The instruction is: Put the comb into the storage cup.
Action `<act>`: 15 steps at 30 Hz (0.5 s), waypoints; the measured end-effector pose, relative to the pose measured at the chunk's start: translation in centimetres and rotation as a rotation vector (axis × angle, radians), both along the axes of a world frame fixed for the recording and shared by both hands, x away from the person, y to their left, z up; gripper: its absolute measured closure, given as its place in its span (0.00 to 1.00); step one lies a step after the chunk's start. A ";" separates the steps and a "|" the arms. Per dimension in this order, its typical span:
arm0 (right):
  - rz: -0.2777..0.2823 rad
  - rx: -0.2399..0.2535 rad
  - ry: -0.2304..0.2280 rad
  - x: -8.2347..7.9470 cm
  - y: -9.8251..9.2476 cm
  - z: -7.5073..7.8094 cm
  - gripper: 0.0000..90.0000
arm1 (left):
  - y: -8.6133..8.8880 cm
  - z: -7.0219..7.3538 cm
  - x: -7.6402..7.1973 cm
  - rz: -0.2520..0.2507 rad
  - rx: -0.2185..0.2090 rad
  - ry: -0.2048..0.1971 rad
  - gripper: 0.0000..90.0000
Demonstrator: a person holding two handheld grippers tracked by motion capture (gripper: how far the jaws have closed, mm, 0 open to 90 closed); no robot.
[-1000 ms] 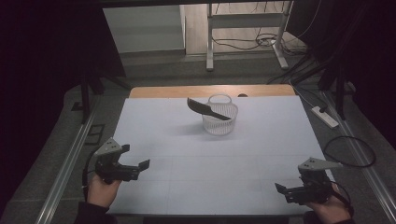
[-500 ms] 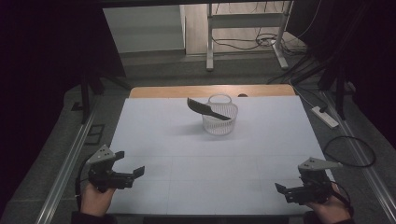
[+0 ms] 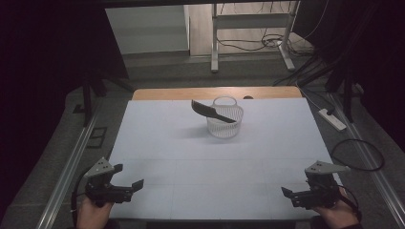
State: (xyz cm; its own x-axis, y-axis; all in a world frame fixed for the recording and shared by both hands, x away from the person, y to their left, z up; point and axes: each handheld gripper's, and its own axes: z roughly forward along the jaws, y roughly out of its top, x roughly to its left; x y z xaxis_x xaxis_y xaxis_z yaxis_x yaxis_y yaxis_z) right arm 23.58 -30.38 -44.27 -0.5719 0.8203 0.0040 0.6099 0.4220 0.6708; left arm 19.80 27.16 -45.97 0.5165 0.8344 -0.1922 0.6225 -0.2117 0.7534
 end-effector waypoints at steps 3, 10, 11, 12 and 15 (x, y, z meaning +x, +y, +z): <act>-0.001 -0.001 0.000 0.0 0.0 0.0 0.00 | 0.1 -0.1 -0.3 0.006 0.008 0.010 0.00; -0.003 -0.003 -0.001 0.0 0.0 0.0 0.00 | 0.3 -0.3 -0.9 0.025 0.027 0.021 0.00; -0.004 -0.004 -0.002 0.0 0.1 0.0 0.00 | 0.3 -0.2 -1.0 0.027 0.029 0.018 0.00; -0.004 -0.004 -0.003 0.0 0.1 0.0 0.00 | 0.3 -0.2 -1.1 0.031 0.028 0.019 0.00; -0.004 -0.005 -0.003 0.0 0.1 0.0 0.00 | 0.4 -0.2 -1.3 0.037 0.030 0.019 0.00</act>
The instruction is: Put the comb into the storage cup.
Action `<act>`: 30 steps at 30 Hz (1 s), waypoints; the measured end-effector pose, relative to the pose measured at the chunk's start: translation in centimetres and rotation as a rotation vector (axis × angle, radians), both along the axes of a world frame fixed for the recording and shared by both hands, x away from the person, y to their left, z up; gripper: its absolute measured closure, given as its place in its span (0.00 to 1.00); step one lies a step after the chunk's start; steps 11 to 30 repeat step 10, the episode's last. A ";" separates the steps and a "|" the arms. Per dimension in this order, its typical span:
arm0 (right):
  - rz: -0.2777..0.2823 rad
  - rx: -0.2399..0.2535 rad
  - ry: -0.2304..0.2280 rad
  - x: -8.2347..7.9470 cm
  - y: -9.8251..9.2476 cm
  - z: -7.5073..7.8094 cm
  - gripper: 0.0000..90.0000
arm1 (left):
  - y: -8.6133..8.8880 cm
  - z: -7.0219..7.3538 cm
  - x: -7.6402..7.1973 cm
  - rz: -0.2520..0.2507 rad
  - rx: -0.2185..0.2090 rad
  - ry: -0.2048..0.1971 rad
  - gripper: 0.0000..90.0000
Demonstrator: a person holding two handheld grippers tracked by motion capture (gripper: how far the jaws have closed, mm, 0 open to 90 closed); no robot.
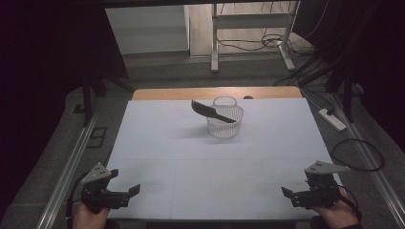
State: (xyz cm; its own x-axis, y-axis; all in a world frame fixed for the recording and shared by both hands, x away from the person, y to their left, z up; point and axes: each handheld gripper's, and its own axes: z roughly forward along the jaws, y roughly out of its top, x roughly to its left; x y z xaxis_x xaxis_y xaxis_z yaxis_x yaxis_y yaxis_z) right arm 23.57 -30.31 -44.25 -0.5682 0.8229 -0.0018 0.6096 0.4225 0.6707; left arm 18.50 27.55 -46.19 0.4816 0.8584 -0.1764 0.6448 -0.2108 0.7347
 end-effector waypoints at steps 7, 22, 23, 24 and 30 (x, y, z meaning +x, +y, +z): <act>0.000 -0.002 0.000 0.0 0.0 0.0 0.00 | -0.2 -0.1 0.1 0.007 0.034 0.028 0.00; 0.001 -0.006 0.000 0.0 0.0 0.0 0.00 | -0.2 -0.1 0.2 0.006 0.027 0.029 0.00; 0.001 -0.006 0.000 0.0 0.0 0.0 0.00 | -0.2 -0.1 0.2 0.006 0.027 0.029 0.00; 0.001 -0.006 0.000 0.0 0.0 0.0 0.00 | -0.2 -0.1 0.2 0.006 0.027 0.029 0.00; 0.001 -0.006 0.000 0.0 0.0 0.0 0.00 | -0.2 -0.1 0.2 0.006 0.027 0.029 0.00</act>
